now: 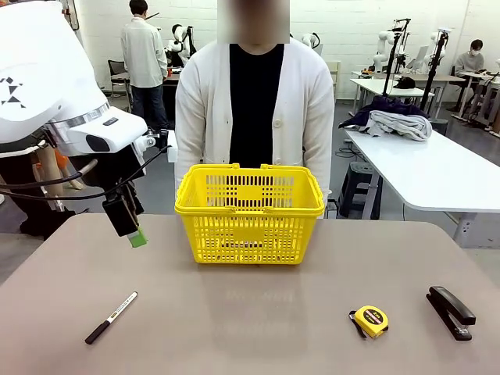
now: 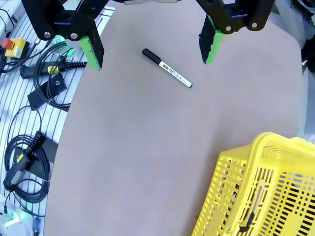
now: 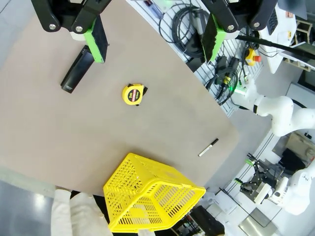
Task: Place the items the person wants into the basket.
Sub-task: Pick up the item the person points to and place it in the Market Basket.
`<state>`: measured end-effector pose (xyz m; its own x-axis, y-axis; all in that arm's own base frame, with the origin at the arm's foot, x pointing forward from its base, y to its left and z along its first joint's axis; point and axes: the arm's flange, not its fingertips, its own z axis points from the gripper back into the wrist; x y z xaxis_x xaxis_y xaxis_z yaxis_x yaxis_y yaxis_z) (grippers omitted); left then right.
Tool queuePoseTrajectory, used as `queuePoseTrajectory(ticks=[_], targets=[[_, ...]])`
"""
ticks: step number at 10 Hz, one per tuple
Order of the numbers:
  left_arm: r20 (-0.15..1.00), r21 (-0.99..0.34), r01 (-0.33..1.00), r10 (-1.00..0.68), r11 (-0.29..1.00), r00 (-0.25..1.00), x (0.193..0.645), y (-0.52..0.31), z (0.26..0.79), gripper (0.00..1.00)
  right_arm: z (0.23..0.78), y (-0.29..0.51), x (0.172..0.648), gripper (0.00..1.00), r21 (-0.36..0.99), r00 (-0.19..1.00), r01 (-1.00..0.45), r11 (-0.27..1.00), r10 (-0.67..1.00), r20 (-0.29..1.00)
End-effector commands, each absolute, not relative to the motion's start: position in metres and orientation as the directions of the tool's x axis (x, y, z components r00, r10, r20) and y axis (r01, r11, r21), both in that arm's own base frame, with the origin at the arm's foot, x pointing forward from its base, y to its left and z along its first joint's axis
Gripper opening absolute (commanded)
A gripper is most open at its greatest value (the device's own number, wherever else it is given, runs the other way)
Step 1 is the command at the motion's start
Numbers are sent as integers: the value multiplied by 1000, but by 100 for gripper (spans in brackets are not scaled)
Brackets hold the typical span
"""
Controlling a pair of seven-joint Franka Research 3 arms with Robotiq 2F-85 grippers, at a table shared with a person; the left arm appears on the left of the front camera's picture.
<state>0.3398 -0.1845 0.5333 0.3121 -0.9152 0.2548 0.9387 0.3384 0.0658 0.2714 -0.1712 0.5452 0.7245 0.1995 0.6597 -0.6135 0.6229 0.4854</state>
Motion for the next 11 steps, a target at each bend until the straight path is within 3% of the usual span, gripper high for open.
queuePoseTrajectory(ticks=[1, 4, 8, 11], targets=[[257, 73, 939, -916, 336, 308, 336, -185, 536, 100, 545, -171, 273, 100, 485, 709, -629, 608, 193, 678], [259, 70, 939, -915, 337, 309, 338, -184, 536, 100, 545, -171, 273, 100, 485, 709, -629, 608, 193, 678], [604, -105, 962, -753, 252, 263, 357, -49, 589, 100, 545, -171, 273, 100, 485, 709, -629, 608, 193, 678], [768, -120, 959, -588, 257, 254, 355, 53, 607, 100, 545, -171, 273, 100, 485, 709, -629, 608, 193, 678]])
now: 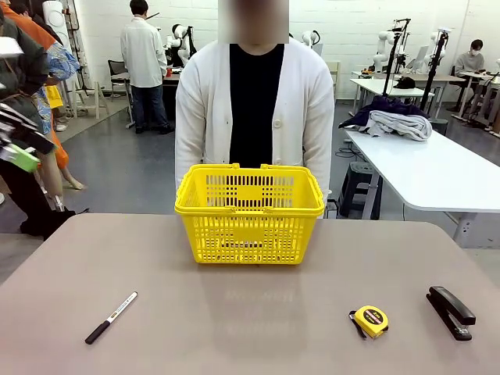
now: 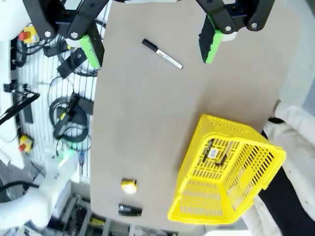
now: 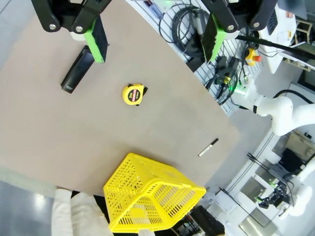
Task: Place the items the person wants into the basket.
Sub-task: Pick up the item the person points to and place it in the Market Basket.
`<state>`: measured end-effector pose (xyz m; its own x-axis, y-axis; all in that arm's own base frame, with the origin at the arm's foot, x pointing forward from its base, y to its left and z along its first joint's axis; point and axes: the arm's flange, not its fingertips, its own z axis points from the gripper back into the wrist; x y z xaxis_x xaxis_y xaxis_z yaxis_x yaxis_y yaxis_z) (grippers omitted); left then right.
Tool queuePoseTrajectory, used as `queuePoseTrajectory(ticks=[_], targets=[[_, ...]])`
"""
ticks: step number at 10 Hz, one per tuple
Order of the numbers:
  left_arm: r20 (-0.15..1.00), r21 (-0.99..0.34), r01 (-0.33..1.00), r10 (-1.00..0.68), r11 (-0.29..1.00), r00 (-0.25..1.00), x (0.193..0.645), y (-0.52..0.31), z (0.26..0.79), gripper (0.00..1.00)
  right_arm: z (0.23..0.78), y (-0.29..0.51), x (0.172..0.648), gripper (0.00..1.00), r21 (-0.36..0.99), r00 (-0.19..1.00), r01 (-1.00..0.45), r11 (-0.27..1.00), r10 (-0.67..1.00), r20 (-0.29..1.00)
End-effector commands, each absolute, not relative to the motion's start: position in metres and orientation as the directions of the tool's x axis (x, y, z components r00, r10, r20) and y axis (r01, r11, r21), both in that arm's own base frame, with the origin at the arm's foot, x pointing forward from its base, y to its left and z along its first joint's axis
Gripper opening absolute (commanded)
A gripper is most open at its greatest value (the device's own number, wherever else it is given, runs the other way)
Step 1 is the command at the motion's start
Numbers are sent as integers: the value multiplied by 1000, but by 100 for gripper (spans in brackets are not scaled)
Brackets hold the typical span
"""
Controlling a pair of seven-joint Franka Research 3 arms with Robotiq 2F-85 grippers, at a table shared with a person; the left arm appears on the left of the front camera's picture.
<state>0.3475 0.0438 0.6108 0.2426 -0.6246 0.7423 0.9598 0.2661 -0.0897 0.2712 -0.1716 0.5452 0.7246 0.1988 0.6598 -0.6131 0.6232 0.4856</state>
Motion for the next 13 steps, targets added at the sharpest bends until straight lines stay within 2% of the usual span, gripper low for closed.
queuePoseTrajectory(ticks=[1, 5, 13], targets=[[794, -103, 952, -554, 287, 252, 351, 80, 603, 100, 545, -171, 273, 100, 485, 709, -629, 608, 193, 678], [869, -22, 935, -456, 355, 194, 321, 153, 577, 100, 545, -171, 273, 100, 485, 709, -629, 608, 193, 678], [882, -83, 929, -407, 361, 237, 315, 185, 547, 100, 545, -171, 273, 100, 485, 709, -629, 608, 193, 678]])
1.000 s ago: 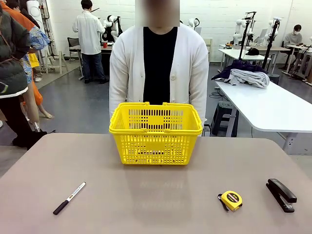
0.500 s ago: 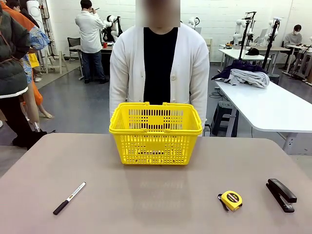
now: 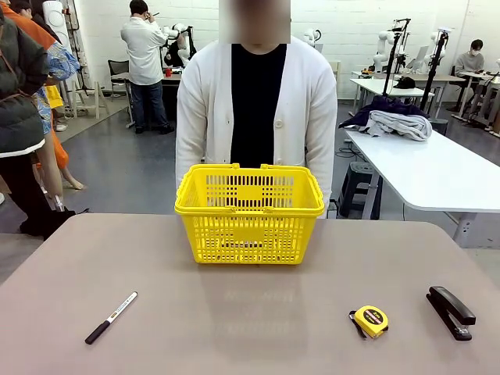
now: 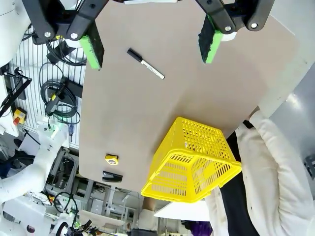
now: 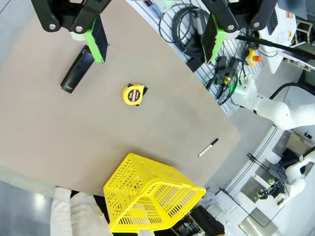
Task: Place the items the person wants into the basket.
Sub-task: Pick up the item the person points to and place it in the Market Basket.
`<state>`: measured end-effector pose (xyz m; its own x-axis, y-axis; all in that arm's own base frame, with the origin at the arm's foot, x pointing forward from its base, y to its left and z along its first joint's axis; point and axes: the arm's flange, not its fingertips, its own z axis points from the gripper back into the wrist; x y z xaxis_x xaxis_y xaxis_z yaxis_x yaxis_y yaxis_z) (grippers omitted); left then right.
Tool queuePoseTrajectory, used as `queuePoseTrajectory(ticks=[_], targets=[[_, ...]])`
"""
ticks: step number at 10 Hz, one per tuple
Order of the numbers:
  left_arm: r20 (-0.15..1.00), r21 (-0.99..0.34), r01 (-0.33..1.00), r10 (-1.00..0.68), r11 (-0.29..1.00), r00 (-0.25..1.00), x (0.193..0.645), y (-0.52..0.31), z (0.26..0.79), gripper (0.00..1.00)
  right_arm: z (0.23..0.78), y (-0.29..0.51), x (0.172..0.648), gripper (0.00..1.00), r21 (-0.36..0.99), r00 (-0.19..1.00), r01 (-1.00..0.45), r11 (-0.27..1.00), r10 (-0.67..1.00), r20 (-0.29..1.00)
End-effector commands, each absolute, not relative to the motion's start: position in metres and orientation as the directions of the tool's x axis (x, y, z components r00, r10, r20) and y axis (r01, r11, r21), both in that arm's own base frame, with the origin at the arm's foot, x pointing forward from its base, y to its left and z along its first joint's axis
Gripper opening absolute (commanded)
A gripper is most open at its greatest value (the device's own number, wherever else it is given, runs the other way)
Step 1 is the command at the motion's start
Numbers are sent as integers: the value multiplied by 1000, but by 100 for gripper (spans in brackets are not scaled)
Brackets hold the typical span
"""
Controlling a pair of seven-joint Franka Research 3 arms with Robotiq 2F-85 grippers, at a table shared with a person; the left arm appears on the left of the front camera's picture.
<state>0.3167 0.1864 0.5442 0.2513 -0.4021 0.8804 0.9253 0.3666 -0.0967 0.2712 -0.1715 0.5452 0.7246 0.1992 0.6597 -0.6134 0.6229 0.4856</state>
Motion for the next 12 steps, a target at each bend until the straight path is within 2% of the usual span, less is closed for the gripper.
queuePoseTrajectory(ticks=[1, 12], targets=[[882, -83, 929, -407, 361, 237, 315, 185, 547, 100, 545, -171, 273, 100, 485, 709, -629, 608, 193, 678], [882, -83, 929, -407, 361, 237, 315, 185, 547, 100, 545, -171, 273, 100, 485, 709, -629, 608, 193, 678]])
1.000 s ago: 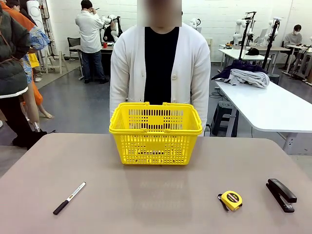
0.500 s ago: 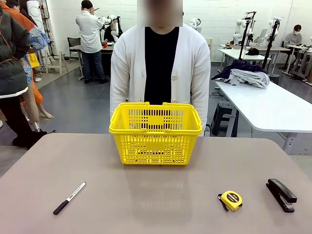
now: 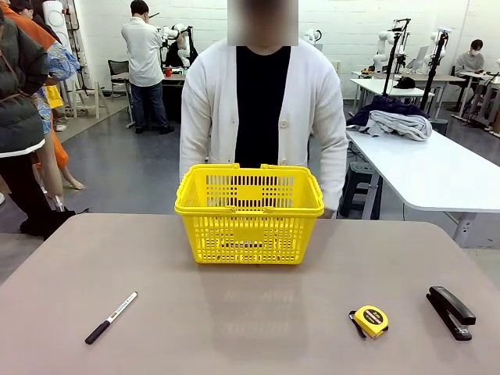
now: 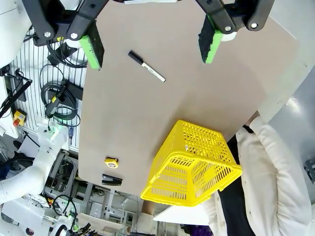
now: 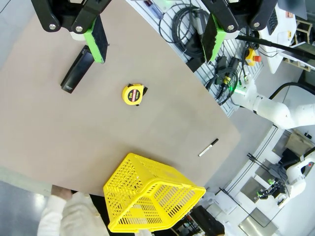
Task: Place the items the person wants into the basket.
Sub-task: Pick up the item the person points to and place it in the Market Basket.
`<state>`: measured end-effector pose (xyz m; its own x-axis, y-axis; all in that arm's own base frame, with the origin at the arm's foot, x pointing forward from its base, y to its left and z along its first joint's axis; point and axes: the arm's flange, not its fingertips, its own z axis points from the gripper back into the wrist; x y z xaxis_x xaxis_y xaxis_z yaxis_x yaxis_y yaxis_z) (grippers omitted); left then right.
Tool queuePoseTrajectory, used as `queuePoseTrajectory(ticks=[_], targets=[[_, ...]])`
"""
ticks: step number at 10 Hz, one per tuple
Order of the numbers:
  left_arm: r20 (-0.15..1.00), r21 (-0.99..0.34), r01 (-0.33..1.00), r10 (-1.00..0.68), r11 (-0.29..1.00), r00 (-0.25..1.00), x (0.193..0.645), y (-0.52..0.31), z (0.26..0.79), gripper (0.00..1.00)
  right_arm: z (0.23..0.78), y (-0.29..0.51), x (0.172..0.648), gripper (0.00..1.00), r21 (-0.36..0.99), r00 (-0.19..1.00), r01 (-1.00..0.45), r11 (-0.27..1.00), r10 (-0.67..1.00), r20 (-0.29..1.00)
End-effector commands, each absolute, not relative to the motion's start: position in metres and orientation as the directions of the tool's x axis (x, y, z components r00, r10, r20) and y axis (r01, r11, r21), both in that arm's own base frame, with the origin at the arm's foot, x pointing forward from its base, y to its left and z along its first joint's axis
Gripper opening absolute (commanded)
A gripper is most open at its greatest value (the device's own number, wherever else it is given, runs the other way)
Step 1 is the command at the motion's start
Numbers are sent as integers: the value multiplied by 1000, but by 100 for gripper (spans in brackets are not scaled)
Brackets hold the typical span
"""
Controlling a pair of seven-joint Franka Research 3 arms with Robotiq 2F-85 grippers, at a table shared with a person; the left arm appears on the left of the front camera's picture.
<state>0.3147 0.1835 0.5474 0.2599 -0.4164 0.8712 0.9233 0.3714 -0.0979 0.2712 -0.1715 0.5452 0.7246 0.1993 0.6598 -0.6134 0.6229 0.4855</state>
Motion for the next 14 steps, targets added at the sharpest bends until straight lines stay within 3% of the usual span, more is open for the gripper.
queuePoseTrajectory(ticks=[1, 12, 14], targets=[[882, -83, 929, -407, 361, 237, 315, 185, 547, 100, 545, -171, 273, 100, 485, 709, -629, 608, 193, 678], [882, -83, 929, -407, 361, 237, 315, 185, 547, 100, 545, -171, 271, 100, 485, 725, -613, 623, 199, 660], [882, -83, 929, -407, 361, 237, 315, 185, 547, 100, 587, -112, 282, 100, 352, 755, -609, 711, 384, 532]])
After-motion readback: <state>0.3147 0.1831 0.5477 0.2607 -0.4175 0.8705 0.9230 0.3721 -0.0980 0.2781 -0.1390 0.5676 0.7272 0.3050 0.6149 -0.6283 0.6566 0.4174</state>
